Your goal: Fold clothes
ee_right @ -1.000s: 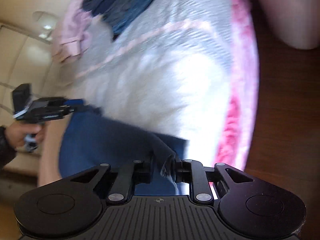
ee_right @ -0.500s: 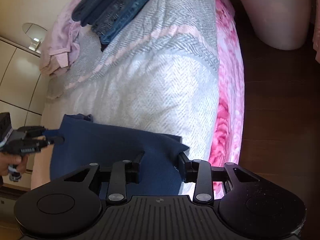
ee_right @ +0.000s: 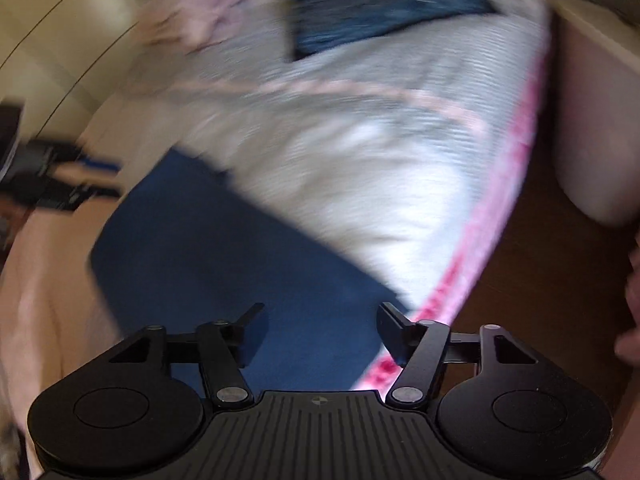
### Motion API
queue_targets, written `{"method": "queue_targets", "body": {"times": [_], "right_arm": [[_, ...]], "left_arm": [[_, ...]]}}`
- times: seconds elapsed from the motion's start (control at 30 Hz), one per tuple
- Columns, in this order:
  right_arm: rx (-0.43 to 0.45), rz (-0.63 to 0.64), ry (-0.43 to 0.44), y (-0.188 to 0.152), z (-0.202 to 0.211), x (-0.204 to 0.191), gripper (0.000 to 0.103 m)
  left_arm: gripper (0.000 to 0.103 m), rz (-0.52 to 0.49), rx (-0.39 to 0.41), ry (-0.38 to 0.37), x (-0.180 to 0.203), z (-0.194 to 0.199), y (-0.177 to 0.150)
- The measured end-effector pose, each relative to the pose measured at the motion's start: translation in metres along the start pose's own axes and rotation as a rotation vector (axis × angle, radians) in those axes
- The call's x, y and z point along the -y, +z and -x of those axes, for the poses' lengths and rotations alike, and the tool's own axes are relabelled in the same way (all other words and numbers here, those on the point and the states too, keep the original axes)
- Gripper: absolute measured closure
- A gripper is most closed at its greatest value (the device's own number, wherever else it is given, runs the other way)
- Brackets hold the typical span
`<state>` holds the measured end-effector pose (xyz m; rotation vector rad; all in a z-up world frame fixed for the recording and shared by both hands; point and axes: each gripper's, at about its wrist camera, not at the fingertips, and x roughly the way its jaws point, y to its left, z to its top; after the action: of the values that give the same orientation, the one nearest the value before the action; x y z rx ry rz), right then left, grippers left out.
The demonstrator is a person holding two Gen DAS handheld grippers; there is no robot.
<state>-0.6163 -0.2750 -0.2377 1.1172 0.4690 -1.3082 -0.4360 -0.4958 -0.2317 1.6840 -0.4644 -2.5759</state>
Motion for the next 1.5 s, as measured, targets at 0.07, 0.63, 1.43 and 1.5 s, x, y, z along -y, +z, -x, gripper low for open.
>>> {"method": "queue_targets", "body": {"times": [0.07,0.63,1.43,1.5], "right_arm": [[-0.02,0.137,0.035,-0.011,-0.006,-0.037,0.037],[0.004,0.979,-0.367,-0.131,-0.121,-0.202,0.048],[0.023,1.194,-0.365,-0.115,-0.115,-0.2,0.051],[0.012,1.152,-0.301,-0.092,-0.097,-0.189,0.073]], "left_arm": [[0.057,-0.158,0.024,0.036,0.036,0.014,-0.014],[0.031,-0.865,0.195,0.382,0.164,-0.054,-0.105],[0.072,-0.477,-0.008,0.149,0.111,0.011,-0.005],[0.072,-0.433,-0.018,0.142,0.11,0.024,0.0]]}}
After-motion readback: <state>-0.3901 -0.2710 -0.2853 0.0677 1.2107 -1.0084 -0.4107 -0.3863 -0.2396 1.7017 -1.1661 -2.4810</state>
